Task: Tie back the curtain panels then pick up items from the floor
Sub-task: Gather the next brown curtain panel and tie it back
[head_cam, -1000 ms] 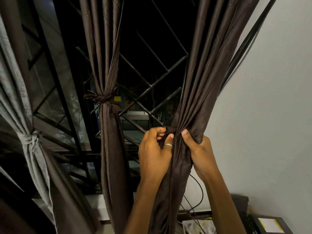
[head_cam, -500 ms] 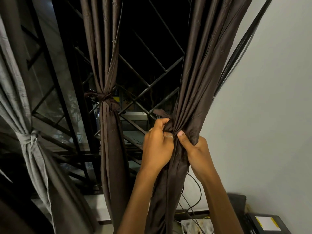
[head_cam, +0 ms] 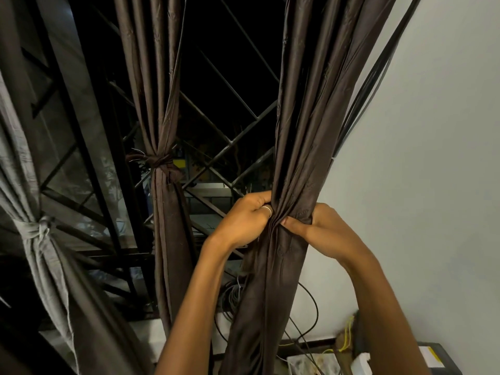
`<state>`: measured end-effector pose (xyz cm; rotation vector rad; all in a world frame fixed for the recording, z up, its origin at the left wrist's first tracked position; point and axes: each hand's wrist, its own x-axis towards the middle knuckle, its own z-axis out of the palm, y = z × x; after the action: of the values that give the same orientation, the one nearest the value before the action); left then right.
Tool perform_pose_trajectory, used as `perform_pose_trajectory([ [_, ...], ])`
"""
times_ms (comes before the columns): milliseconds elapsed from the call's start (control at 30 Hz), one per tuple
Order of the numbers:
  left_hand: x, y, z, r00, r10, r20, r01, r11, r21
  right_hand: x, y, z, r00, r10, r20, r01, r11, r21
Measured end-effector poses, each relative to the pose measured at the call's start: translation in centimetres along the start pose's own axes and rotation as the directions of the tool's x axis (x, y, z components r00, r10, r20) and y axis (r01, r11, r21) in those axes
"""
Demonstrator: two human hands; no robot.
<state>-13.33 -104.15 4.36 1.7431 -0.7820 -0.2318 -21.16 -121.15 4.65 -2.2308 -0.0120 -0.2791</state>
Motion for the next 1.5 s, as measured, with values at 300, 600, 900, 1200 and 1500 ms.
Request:
perform_pose_trajectory([
  [300, -1.4, 0.3, 1.6, 0.944, 0.122, -0.305, 0.054, 0.857, 0.512, -0.6, -0.2, 1.6, 0.880, -0.067, -0.470, -0.281, 0.724, -0.630],
  [600, -2.3, -0.1, 2.9, 0.922, 0.216, -0.322, -0.014, 0.848, 0.530, -0.9, -0.7, 2.2, 0.828, -0.186, -0.528, -0.381, 0.504, -0.775],
  [900, -2.0, -0.9, 3.8, 0.964, 0.122, -0.234, -0.021, 0.920, 0.391, -1.3, -1.7, 1.6, 0.906, -0.063, -0.419, -0.302, 0.597, -0.743],
  [1200, -1.6, -1.0, 4.2, 0.920, 0.119, -0.374, 0.007, 0.948, 0.318, -1.9, -0.8, -0.1, 0.960, 0.111, -0.259, -0.092, 0.992, 0.086],
  [1500, -1.3, -1.0, 3.5, 0.973, -0.042, -0.225, 0.025, 0.997, -0.078, -3.4, -0.5, 2.2, 0.956, 0.136, -0.261, 0.051, 0.797, 0.602],
])
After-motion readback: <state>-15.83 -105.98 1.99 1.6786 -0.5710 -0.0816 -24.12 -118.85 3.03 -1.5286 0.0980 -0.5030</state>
